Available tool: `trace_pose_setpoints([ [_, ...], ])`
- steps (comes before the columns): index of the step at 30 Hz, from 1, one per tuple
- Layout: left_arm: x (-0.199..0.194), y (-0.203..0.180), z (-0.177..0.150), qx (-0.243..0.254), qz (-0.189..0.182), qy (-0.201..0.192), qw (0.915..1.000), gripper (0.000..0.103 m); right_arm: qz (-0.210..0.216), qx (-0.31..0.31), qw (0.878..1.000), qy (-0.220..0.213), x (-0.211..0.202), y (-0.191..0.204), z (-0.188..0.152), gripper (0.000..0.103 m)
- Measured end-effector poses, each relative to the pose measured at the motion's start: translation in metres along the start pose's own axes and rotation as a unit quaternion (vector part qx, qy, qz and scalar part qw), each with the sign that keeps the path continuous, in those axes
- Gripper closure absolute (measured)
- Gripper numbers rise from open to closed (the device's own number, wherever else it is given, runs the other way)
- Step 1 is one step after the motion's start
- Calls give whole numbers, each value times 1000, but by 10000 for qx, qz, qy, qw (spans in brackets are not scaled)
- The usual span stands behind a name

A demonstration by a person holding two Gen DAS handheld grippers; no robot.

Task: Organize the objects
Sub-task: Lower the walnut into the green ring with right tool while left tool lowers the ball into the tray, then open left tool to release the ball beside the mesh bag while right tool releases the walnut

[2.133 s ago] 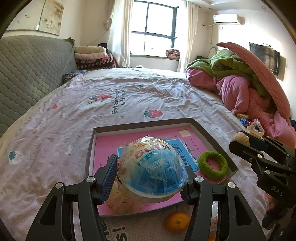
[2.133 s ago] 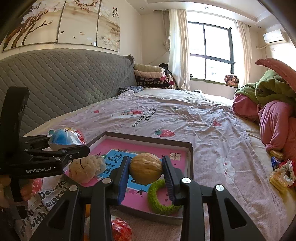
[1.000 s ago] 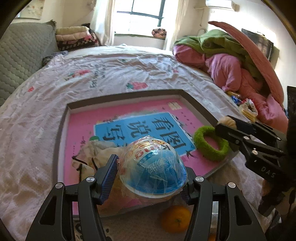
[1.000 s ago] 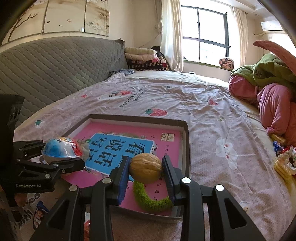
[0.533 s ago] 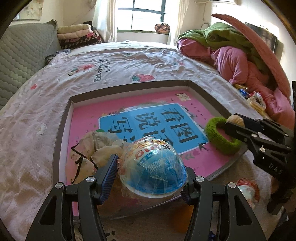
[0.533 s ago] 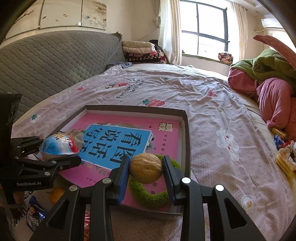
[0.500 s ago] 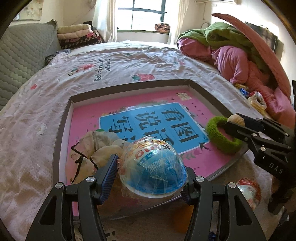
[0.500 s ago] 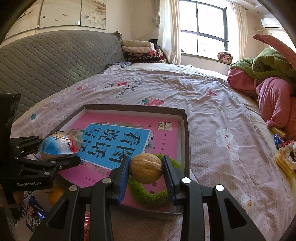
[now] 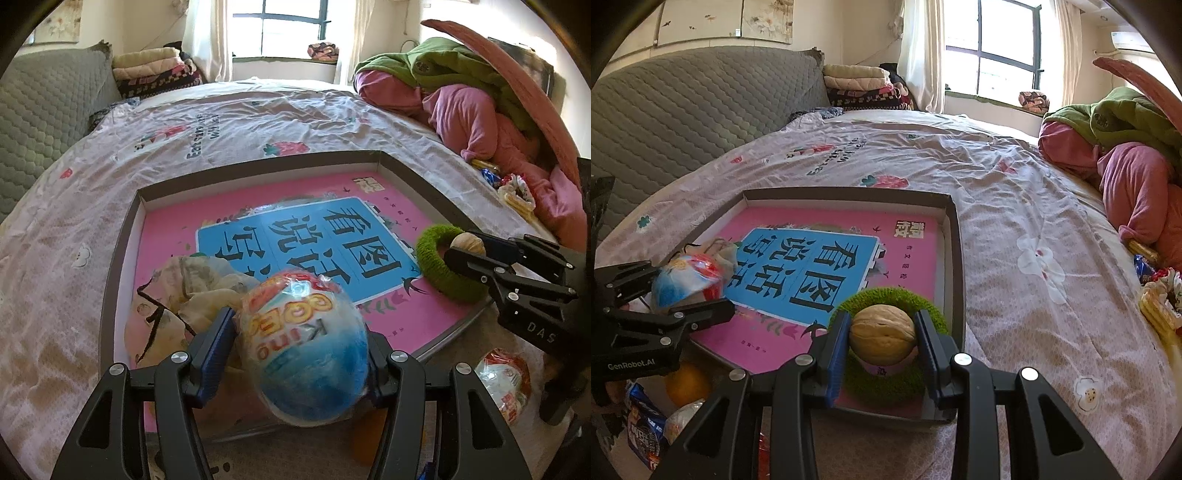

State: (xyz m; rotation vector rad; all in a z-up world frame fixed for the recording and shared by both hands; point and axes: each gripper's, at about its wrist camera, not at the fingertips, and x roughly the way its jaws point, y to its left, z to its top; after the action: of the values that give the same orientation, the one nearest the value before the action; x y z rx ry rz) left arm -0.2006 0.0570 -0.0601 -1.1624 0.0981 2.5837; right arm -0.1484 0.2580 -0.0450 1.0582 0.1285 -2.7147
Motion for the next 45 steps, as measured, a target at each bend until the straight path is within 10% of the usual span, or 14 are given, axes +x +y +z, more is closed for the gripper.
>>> trace_pose_setpoints([
  [45,-3,0,3,-192,-101,-10,9998,28,121,16,9999,-22,-8,2,2,67],
])
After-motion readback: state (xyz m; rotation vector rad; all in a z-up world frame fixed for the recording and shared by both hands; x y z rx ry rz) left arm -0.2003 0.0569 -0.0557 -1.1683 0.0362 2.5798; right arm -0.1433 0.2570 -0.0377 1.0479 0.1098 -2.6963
